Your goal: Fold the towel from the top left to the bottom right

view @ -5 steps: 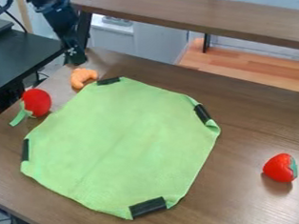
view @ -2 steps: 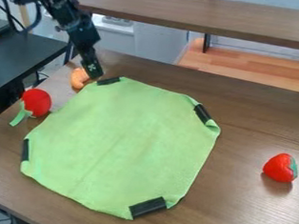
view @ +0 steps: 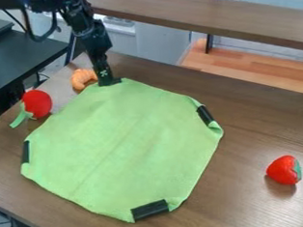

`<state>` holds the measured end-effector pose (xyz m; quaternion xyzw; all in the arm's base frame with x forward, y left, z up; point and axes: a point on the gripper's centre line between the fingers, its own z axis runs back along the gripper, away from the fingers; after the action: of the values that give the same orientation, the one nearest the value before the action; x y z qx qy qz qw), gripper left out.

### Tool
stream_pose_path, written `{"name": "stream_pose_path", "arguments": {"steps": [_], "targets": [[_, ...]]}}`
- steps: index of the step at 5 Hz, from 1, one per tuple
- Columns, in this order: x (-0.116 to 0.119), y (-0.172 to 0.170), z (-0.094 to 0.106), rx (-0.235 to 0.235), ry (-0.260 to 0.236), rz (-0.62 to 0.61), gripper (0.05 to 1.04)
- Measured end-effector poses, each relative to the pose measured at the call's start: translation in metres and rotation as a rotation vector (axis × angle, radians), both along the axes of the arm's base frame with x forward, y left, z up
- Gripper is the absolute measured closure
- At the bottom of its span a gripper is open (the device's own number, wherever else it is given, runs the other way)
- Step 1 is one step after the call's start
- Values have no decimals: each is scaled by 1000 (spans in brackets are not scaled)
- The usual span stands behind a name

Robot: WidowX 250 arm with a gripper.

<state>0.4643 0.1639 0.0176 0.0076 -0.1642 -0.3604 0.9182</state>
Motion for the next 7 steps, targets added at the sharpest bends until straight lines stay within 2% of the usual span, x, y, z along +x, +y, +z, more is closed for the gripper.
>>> {"name": "stream_pose_path", "arguments": {"steps": [1,3,4,5,7], "targets": [[5,1,-10,10,9,8,83],[16,1,-16,24,0,25,83],[18,-1,-24,22,14,31,83],[19,-3,-33,12,32,33,123],[22,-2,-36,0,61,44,686]]}}
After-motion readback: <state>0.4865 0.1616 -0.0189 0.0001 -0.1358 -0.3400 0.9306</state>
